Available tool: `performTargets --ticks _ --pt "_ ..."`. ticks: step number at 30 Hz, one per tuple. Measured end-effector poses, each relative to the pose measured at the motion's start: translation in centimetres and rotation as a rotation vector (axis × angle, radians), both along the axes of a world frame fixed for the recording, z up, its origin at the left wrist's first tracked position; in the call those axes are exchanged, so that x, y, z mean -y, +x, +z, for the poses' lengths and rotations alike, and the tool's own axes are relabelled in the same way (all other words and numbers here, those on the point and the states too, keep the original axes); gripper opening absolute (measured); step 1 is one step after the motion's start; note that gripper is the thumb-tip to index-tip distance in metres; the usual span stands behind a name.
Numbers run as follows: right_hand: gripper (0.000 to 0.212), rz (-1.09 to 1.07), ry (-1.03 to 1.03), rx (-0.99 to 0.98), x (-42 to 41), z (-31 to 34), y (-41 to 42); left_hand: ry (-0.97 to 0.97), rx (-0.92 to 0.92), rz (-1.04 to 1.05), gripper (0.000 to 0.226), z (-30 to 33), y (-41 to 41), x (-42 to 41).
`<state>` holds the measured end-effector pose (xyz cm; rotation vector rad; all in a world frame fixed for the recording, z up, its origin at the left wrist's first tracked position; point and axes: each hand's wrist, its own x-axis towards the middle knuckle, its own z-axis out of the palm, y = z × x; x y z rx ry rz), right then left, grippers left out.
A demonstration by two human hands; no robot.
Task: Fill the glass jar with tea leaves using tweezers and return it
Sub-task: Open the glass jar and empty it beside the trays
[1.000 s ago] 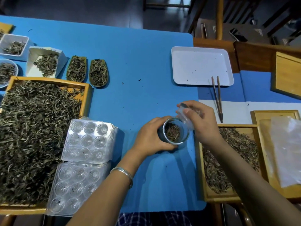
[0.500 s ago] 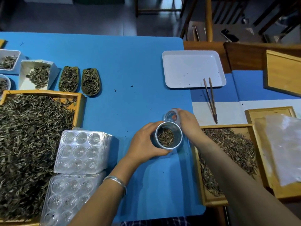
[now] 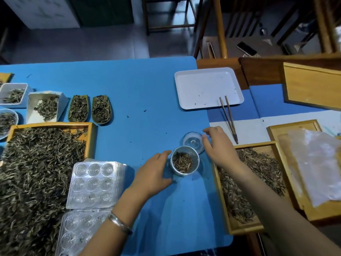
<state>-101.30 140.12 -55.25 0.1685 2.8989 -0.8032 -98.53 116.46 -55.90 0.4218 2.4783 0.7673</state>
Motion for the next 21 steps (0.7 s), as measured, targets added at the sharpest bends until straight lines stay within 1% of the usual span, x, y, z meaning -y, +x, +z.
performTargets --ticks 3,6,8,11,15,19,21 --pt "0.036 0.086 0.140 -0.047 -1.9 2.3 2.2 -0.076 -0.074 -0.009 0.068 2.3 -0.8 1.0" --pt "0.038 0.151 0.228 -0.061 -3.5 4.7 4.6 -0.081 -0.181 -0.017 0.058 5.6 -2.9 0.3" --pt "0.040 0.154 0.265 -0.059 -4.6 6.4 6.0 -0.080 -0.250 -0.050 0.055 8.0 -4.5 -1.4" --pt "0.043 0.098 0.283 -0.058 -6.6 8.7 7.9 -0.069 -0.341 -0.156 0.052 11.4 -6.4 -5.5" --pt "0.043 -0.043 0.303 -0.105 -10.6 11.0 10.6 -0.025 -0.396 -0.377 0.049 14.3 -6.9 -12.6" --pt "0.044 -0.170 0.309 -0.064 -15.5 11.9 13.6 0.027 -0.420 -0.503 0.047 14.9 -5.5 -19.8" --pt "0.044 -0.233 0.308 -0.034 -18.2 11.8 15.3 0.021 -0.403 -0.569 0.048 14.3 -4.4 -23.3"
